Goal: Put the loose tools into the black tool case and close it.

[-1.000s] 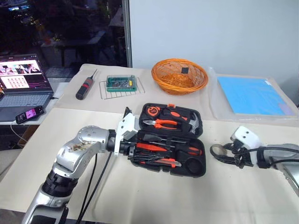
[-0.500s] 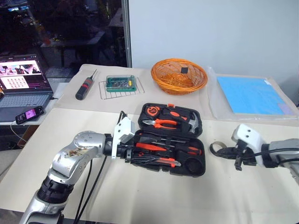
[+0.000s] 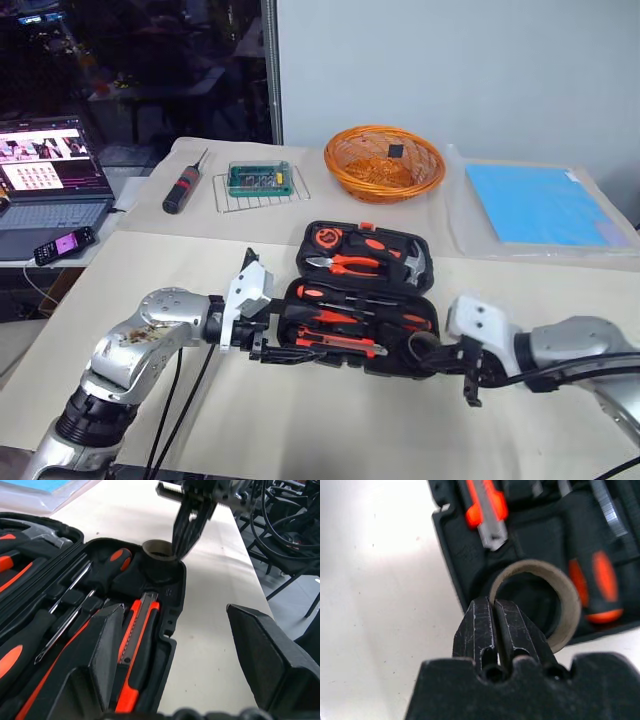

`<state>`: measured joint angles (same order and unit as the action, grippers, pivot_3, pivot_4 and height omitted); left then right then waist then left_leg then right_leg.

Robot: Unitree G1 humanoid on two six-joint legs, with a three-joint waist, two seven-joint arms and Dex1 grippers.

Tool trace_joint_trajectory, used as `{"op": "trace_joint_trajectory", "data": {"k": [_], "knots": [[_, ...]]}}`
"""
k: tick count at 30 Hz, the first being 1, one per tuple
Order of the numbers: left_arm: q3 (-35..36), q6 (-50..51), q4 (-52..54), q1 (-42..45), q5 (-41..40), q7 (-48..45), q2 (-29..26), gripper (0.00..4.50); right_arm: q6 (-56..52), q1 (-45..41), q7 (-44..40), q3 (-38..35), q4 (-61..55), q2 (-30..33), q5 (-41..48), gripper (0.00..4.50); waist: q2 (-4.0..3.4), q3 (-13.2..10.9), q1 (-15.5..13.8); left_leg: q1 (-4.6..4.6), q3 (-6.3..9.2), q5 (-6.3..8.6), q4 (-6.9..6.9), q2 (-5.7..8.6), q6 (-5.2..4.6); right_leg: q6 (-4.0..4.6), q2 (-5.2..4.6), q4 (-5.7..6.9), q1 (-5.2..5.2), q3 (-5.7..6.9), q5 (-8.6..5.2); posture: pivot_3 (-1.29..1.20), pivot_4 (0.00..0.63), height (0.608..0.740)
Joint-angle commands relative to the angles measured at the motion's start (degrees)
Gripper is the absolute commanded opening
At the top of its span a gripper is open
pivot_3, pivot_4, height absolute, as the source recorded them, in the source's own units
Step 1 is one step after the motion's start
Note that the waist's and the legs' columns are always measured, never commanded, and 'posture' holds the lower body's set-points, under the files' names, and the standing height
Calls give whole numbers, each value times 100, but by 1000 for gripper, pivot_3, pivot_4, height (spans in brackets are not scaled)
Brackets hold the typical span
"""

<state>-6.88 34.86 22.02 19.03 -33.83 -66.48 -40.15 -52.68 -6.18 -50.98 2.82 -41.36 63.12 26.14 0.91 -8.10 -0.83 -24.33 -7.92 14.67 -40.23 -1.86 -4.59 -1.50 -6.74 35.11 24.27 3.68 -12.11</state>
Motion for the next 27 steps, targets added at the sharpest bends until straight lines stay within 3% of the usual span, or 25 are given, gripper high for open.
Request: {"op": "trace_joint_trajectory", "data": {"k": [1,15,21,25,27], "knots": [[151,-158,181,-8,-85,-32,-47,3516,-108,-112,86,191,-92,-20,-38,56,1,-1,1,0,0,0,0,0,0,0,0,0,0,1,0,0,150,740],[234,-360,57,-191,18,-35,-155,3516,-179,-440,-97,716,-61,-77,1,56,1,-2,12,0,-1,0,2,-1,0,0,1,0,2,2,0,0,150,740],[358,-464,-29,-386,64,44,-212,3516,-92,-398,-106,446,-17,-124,97,1931,1,-2,7,1,-1,0,6,-1,0,1,1,-1,2,3,-1,0,150,740],[544,-176,-254,-382,-26,475,-83,3516,-180,-153,88,-442,-265,-408,526,3330,2,-3,-15,-2,1,-1,12,-2,2,0,1,-2,4,8,-1,0,150,740],[766,224,-361,-185,-268,1076,227,3516,-274,-9,366,-1144,-383,-795,845,3330,3,-3,-10,-2,1,-1,12,-2,2,0,1,-2,3,7,0,0,150,740]]}}
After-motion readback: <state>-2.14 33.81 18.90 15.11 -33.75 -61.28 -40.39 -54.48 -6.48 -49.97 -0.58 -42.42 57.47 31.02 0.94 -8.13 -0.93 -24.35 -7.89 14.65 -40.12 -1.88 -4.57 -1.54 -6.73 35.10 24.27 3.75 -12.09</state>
